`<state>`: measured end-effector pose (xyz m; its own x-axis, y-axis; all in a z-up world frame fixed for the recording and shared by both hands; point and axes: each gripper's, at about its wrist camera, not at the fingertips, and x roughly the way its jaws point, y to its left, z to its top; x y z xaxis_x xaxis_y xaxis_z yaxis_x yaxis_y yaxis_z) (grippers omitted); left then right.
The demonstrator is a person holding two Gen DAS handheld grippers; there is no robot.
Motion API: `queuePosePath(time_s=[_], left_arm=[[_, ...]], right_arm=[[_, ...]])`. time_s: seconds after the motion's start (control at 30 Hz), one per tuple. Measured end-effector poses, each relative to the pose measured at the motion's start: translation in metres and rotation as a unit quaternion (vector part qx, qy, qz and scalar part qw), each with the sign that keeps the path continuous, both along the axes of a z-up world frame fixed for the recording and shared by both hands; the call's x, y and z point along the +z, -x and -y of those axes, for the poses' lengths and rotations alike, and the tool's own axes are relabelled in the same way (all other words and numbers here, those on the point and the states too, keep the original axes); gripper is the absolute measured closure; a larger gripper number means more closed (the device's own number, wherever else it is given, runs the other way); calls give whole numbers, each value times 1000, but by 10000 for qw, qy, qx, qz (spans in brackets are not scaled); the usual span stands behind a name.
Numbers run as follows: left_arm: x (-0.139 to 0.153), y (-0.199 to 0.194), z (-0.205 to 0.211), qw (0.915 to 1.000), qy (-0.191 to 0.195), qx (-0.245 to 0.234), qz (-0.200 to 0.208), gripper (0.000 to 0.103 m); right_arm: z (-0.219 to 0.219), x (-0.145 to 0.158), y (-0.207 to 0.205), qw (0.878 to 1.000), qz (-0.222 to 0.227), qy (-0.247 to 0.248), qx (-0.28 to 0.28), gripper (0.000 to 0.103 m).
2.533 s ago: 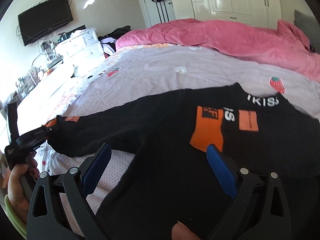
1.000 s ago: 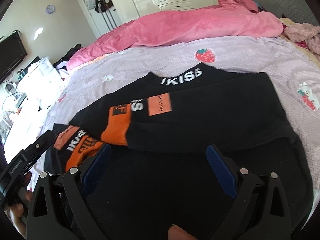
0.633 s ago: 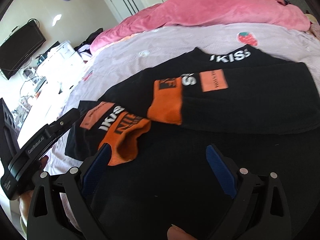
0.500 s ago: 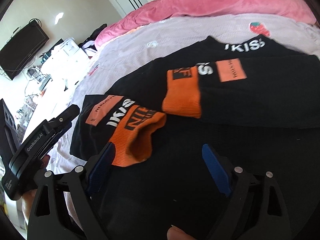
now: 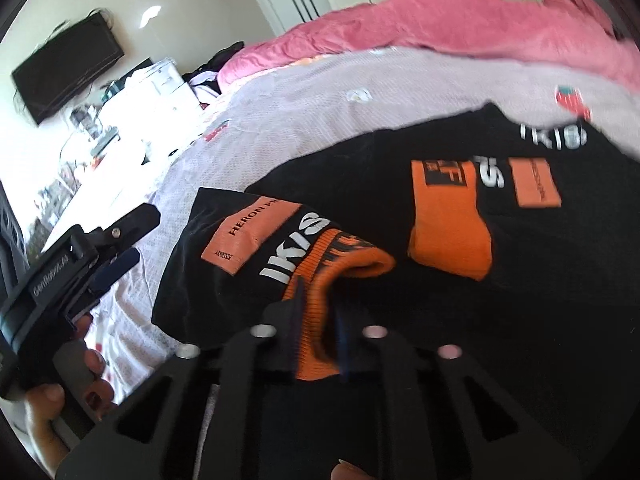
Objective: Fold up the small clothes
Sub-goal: 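Grasp the folded orange cuff with the right gripper while the left gripper withdraws, then lay the orange cuff flat on the shirt back and open the right gripper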
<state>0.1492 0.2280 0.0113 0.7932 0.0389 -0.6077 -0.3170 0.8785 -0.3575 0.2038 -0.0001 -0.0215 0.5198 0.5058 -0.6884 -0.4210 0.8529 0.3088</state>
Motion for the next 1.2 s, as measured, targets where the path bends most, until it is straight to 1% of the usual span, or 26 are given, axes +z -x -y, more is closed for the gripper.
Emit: queuePosePath(time_s=[0.07, 0.23, 0.33, 0.4, 0.6, 0.77, 0.9, 1.2], left_arm=[[1, 2, -2, 10000, -11, 38, 35, 30], [3, 4, -4, 9999, 30, 93, 85, 30], [5, 4, -1, 9999, -4, 55, 137, 30], [6, 4, 2, 9999, -26, 10, 152, 30], [9, 2, 10, 9997, -98, -131, 198, 30], [9, 0, 18, 9993, -191, -239, 203, 30], [10, -2, 24, 9989, -222, -355, 229, 30], [10, -5, 42, 9969, -424, -617, 221, 30]], right_arm=[[0, 8, 2, 9997, 210, 64, 94, 98], [5, 42, 10, 9943, 999, 315, 222, 98], [14, 64, 11, 9874, 1475, 570, 98, 98], [24, 74, 7, 9843, 1631, 663, -72, 98], [63, 81, -10, 9780, 1800, 903, -536, 98], [101, 81, -21, 9744, 1802, 991, -906, 98], [122, 77, -25, 9710, 1805, 1064, -1153, 98], [156, 70, -22, 9654, 1791, 1223, -1452, 98]])
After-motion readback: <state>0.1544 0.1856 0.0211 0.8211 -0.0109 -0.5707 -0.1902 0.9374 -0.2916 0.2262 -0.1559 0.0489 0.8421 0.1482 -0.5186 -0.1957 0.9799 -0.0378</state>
